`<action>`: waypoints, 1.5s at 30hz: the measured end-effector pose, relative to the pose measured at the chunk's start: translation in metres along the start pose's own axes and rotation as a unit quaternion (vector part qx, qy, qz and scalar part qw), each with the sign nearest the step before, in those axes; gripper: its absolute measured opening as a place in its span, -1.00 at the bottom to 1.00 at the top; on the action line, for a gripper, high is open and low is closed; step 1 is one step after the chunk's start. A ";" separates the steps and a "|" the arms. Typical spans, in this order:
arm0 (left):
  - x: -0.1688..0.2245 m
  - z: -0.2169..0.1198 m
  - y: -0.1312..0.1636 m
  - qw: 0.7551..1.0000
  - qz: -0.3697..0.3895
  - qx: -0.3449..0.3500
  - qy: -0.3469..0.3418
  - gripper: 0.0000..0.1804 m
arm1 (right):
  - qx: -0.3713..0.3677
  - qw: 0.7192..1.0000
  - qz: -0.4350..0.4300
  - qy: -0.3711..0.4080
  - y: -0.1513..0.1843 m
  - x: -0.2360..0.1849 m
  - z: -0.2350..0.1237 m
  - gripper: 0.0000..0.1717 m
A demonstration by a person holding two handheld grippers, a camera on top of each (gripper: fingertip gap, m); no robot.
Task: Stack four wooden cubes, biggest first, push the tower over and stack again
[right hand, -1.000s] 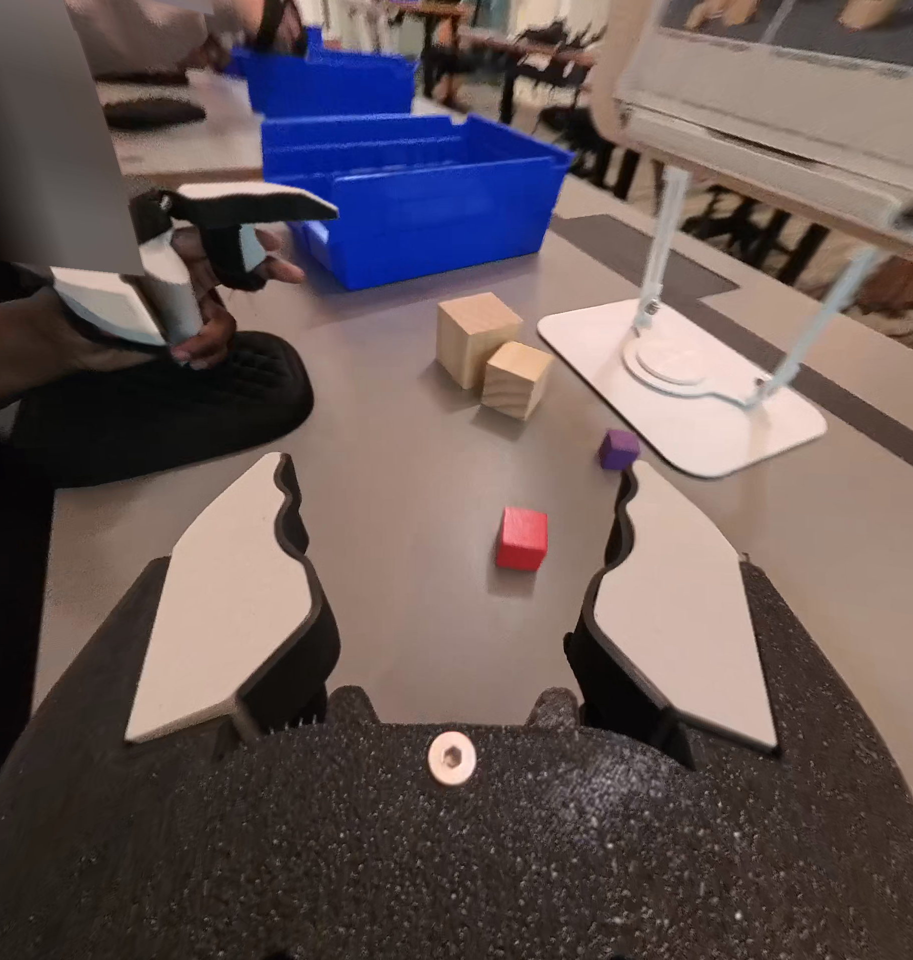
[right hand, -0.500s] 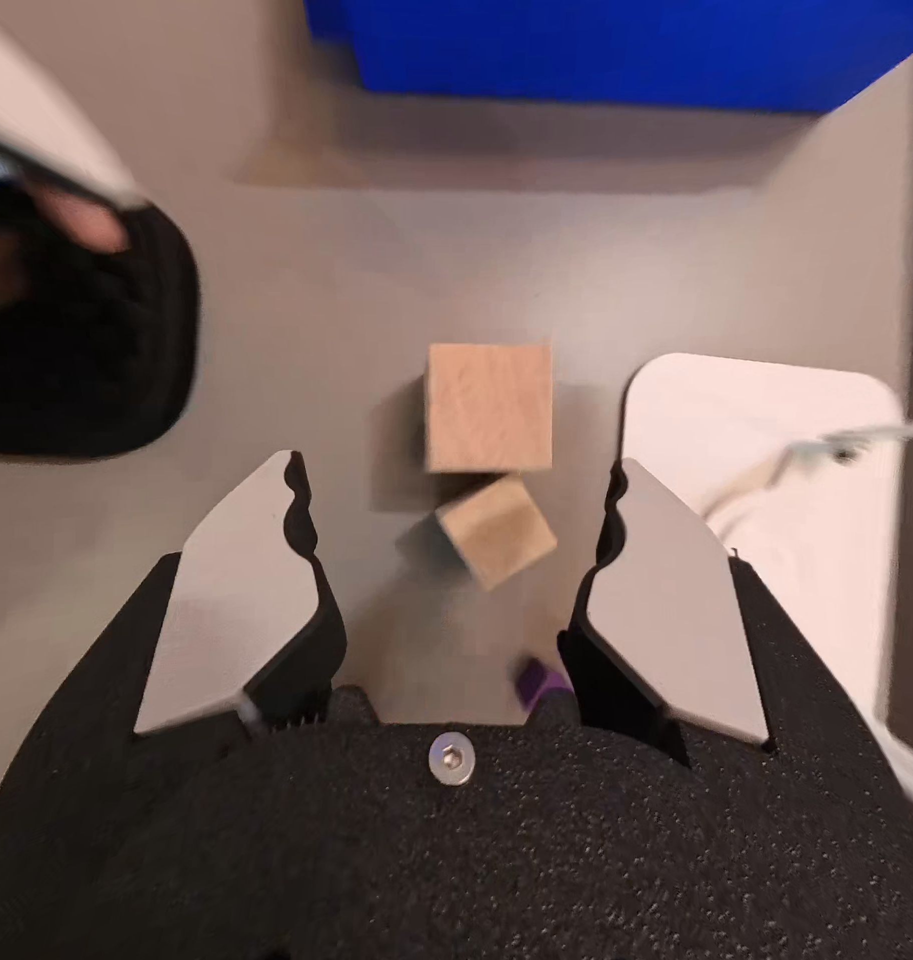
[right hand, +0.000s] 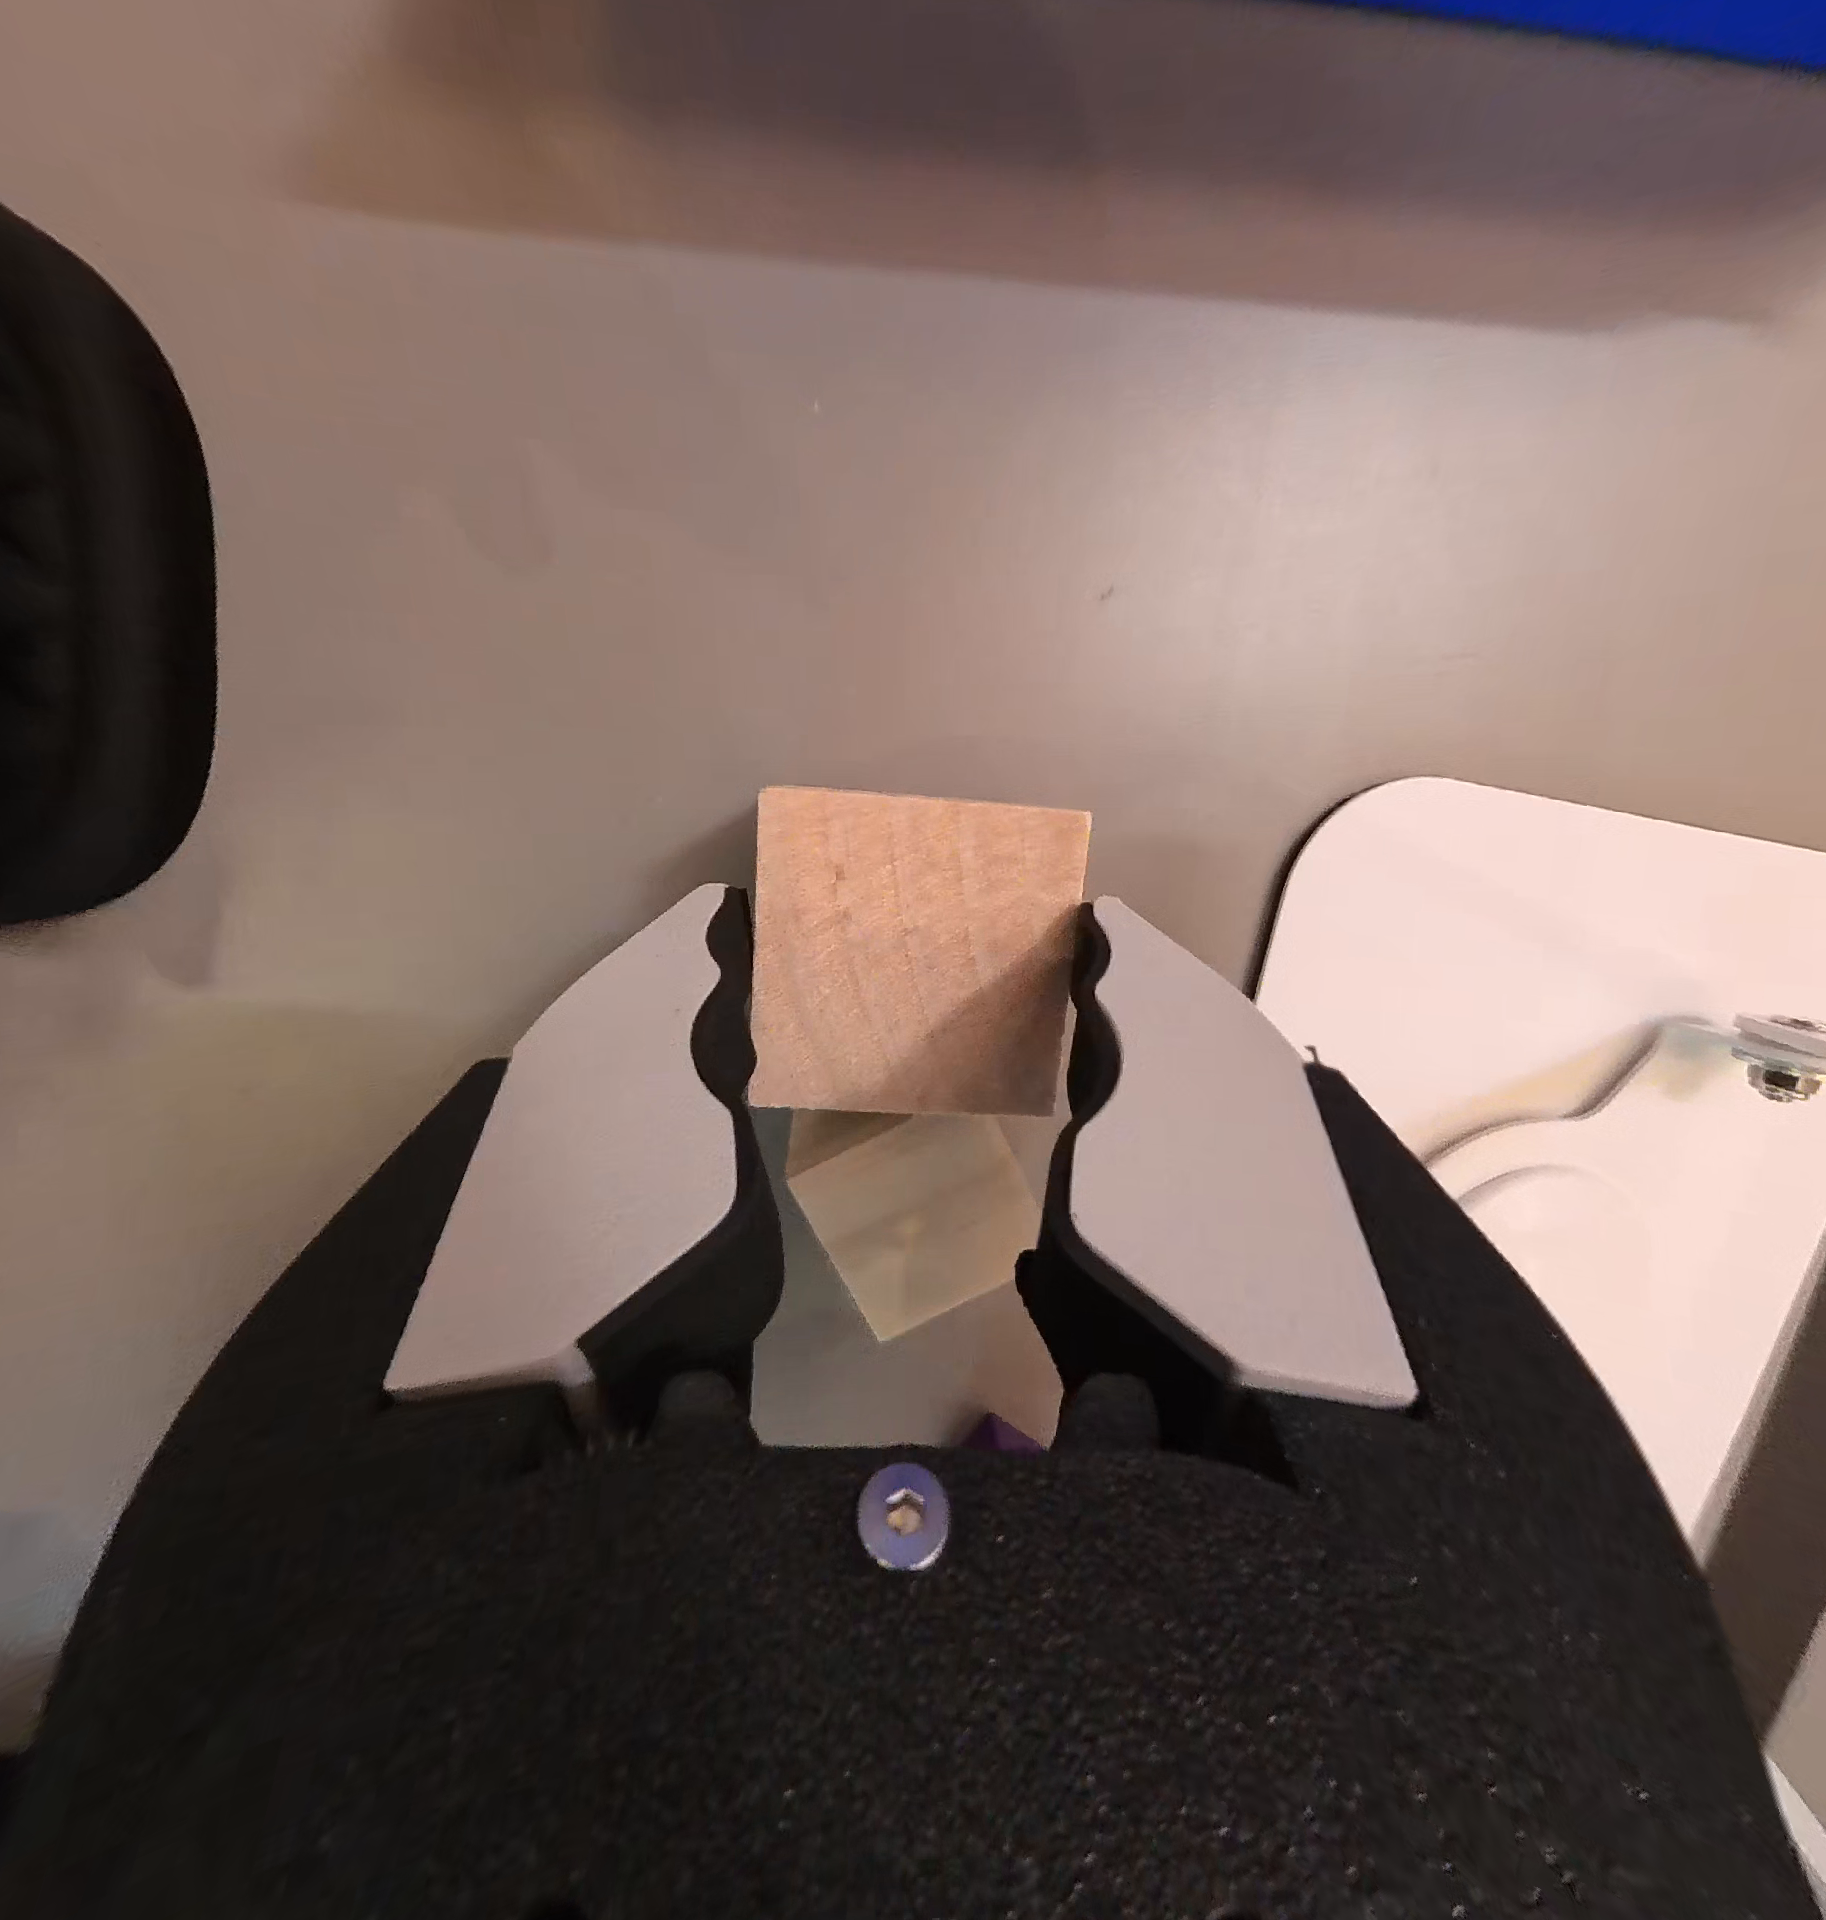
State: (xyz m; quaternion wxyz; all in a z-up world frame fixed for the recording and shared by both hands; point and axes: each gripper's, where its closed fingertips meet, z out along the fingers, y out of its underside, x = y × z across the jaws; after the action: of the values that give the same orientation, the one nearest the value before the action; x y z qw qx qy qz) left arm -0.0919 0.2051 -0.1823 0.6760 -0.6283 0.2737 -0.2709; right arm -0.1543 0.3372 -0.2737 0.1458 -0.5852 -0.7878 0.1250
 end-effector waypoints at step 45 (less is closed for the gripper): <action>0.040 -0.005 0.004 0.987 0.017 -0.007 0.161 0.56 | 0.075 0.985 -0.155 -0.011 0.030 -0.054 -0.073 -0.14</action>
State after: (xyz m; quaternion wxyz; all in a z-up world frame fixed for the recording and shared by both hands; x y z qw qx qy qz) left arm -0.0674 0.1732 -0.1882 0.6235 -0.5765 0.3909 -0.3551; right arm -0.0853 0.2955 -0.2212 0.1984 -0.4422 -0.8587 0.1664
